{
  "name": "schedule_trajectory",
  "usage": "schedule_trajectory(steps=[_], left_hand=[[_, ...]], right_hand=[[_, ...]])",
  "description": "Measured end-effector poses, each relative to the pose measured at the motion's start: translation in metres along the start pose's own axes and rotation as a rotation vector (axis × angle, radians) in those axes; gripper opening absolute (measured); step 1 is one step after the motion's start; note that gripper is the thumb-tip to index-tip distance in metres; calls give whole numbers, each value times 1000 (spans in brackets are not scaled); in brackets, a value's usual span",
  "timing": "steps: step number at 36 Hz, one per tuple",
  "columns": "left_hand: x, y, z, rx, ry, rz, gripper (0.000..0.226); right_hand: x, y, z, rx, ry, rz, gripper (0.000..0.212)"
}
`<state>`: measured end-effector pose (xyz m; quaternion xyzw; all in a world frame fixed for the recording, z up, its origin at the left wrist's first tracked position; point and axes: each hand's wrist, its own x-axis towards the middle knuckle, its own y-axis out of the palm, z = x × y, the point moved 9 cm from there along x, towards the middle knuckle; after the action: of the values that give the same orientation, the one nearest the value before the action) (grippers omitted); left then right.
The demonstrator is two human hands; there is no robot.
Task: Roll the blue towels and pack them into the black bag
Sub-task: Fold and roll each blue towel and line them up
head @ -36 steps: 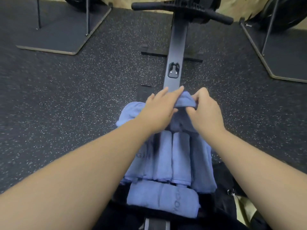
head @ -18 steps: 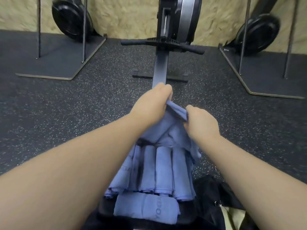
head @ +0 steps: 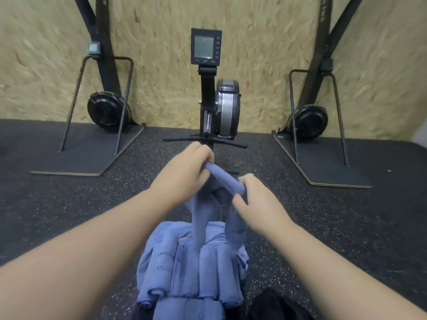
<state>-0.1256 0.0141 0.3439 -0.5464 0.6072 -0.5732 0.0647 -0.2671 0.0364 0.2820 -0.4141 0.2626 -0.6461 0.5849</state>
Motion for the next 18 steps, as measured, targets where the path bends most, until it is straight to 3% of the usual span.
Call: schedule_trajectory(steps=[9, 18], left_hand=[[-41, -59, -49, 99, 0, -47, 14], [-92, -83, -81, 145, -9, 18, 15]], right_hand=[[-70, -62, 36, -201, -76, -163, 9], [-126, -96, 51, -173, -38, -260, 18]])
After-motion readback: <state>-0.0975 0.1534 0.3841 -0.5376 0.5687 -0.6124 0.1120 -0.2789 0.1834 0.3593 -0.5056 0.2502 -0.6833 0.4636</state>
